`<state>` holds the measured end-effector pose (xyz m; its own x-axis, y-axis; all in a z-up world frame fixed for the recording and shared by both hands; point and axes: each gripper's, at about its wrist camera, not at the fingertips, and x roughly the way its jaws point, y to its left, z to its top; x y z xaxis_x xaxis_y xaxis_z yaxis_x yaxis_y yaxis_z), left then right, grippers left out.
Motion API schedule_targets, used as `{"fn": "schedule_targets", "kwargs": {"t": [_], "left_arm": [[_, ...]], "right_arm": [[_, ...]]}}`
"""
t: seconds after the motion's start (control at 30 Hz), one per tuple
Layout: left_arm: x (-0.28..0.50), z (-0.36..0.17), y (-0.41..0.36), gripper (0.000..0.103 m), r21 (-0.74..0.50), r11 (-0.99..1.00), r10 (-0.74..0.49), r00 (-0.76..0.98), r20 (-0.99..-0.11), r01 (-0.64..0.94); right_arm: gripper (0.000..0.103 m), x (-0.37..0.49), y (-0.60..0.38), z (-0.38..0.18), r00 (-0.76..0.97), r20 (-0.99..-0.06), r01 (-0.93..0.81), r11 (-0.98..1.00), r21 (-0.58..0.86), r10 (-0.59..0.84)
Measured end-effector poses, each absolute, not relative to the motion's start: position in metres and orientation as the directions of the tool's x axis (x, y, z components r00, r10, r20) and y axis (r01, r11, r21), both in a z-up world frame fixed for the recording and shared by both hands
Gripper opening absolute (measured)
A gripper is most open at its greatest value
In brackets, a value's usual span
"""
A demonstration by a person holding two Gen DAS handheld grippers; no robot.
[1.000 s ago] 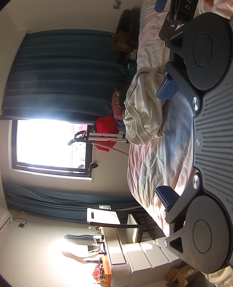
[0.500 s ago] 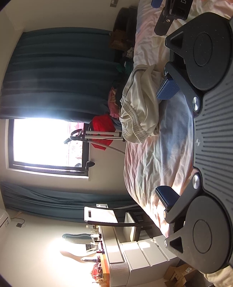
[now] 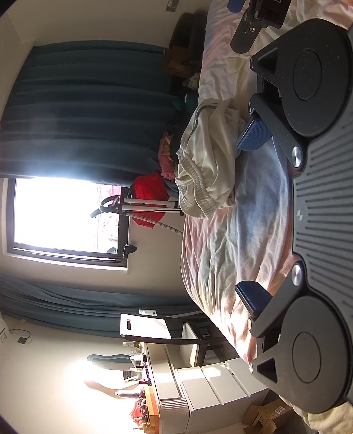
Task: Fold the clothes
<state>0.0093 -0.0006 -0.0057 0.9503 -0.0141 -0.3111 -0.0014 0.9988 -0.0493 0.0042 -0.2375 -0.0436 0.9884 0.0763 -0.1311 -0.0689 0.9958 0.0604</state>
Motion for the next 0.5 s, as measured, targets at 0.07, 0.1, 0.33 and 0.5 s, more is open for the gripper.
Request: {"fn": "schedule_targets", "kwargs": {"t": [0.07,0.1,0.33,0.5], "left_arm": [[0.0092,-0.0052,0.001,0.103,-0.061,0.998,-0.02,0.95,-0.31,0.001],[0.0092,-0.0052,0.0012,0.103,-0.061,0.998,-0.018,0.95,-0.31,-0.001],[0.0095,-0.0056,0.0006,0.103,-0.058,0.998,-0.009,0.95,-0.313,-0.01],[0.01,-0.0062,0.0,0.103,-0.054,0.998,-0.006,0.949,-0.315,-0.011]], "right_arm": [[0.103,0.0039,-0.2374,-0.0434,0.989,-0.13,-0.069,0.996,0.06,0.076],[0.103,0.0038,-0.2372,-0.0433,0.989,-0.129,-0.068,0.996,0.059,0.075],[0.103,0.0042,-0.2386,-0.0426,0.987,-0.135,-0.078,0.995,0.069,0.087],[0.103,0.0052,-0.2407,-0.0418,0.987,-0.133,-0.077,0.994,0.073,0.087]]}}
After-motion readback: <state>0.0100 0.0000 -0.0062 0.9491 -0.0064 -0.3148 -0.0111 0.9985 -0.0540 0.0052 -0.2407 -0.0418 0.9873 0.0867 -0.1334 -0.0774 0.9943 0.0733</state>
